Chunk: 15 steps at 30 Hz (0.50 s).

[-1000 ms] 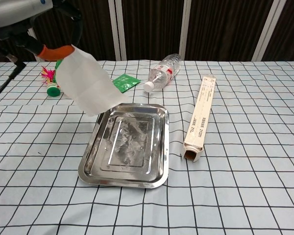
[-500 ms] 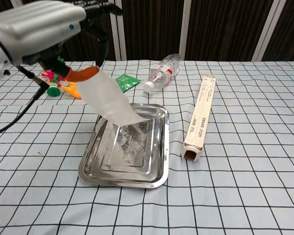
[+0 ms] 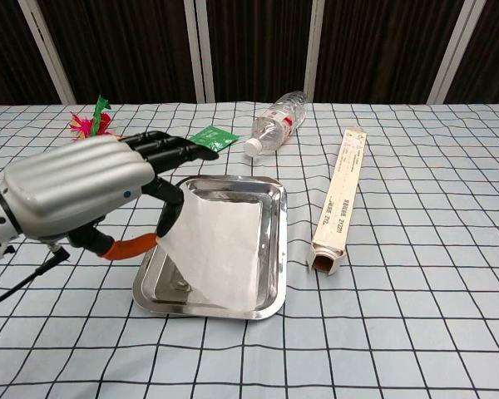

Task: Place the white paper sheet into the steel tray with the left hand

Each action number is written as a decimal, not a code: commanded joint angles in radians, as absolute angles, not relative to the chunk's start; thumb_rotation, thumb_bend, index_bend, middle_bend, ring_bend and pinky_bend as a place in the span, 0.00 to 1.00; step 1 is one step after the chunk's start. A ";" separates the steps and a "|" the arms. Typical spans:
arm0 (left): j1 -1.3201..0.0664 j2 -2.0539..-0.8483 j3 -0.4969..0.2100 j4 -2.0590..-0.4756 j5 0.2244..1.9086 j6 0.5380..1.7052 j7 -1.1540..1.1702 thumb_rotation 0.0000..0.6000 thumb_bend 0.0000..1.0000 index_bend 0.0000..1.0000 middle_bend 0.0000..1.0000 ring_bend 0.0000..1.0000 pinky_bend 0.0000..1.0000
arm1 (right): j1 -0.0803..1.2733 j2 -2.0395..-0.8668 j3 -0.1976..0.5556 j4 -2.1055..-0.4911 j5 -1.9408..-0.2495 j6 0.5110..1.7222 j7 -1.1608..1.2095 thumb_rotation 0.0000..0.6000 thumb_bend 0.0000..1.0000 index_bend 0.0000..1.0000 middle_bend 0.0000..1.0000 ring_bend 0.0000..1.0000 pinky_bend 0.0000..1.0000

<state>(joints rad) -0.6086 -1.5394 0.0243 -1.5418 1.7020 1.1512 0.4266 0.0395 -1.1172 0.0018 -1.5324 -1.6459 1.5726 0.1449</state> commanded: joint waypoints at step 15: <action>-0.639 -1.596 0.010 -1.406 1.659 1.072 0.429 1.00 0.48 0.58 0.02 0.00 0.00 | 0.039 -1.116 0.003 -1.533 -1.644 1.575 0.151 1.00 0.29 0.00 0.00 0.00 0.00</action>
